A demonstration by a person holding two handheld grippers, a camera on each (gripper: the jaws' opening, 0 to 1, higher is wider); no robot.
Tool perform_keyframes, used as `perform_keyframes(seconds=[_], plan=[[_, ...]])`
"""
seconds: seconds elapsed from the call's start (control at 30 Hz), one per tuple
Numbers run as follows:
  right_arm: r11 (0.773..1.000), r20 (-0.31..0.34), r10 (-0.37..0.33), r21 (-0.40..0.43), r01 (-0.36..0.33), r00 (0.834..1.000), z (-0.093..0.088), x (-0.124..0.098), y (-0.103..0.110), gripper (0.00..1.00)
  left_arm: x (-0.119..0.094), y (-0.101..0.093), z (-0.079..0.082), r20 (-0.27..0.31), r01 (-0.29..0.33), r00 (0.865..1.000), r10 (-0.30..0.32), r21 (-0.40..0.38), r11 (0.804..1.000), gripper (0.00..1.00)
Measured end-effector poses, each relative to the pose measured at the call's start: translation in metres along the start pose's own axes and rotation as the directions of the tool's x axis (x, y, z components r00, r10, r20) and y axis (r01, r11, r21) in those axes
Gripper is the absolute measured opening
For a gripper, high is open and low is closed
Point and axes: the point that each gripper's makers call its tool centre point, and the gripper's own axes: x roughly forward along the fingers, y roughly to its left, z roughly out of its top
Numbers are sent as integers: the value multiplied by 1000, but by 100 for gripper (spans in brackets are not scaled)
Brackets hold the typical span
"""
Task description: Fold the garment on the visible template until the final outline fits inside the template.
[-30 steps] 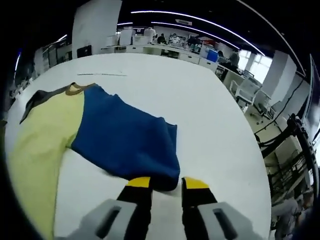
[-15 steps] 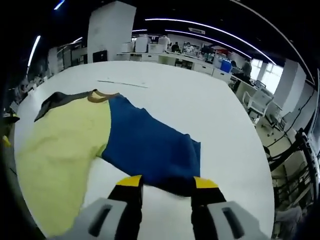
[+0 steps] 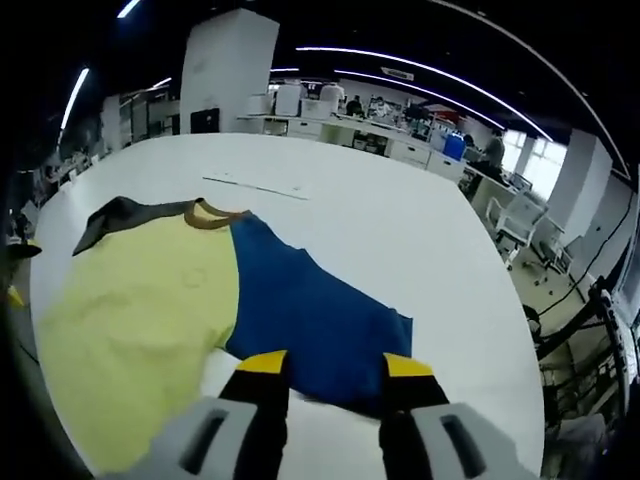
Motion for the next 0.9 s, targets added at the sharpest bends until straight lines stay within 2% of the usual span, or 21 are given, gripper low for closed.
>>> perform_keyframes(seconds=[0.17, 0.27, 0.6, 0.9], plan=[[998, -15, 53, 19, -53, 998, -1, 14, 12, 28, -1, -2, 4, 12, 13, 1000, -13, -1, 1000, 95], [997, -38, 78, 13, -78, 996, -5, 24, 18, 24, -2, 0, 8, 22, -1, 1000, 1, 11, 1000, 93], [995, -87, 80, -53, -85, 993, -15, 41, 23, 14, -3, 3, 8, 25, -11, 1000, 10, 13, 1000, 92], [995, -122, 83, -49, -90, 989, -24, 49, 22, 9, -3, 5, 12, 34, -11, 999, 10, 10, 1000, 91]])
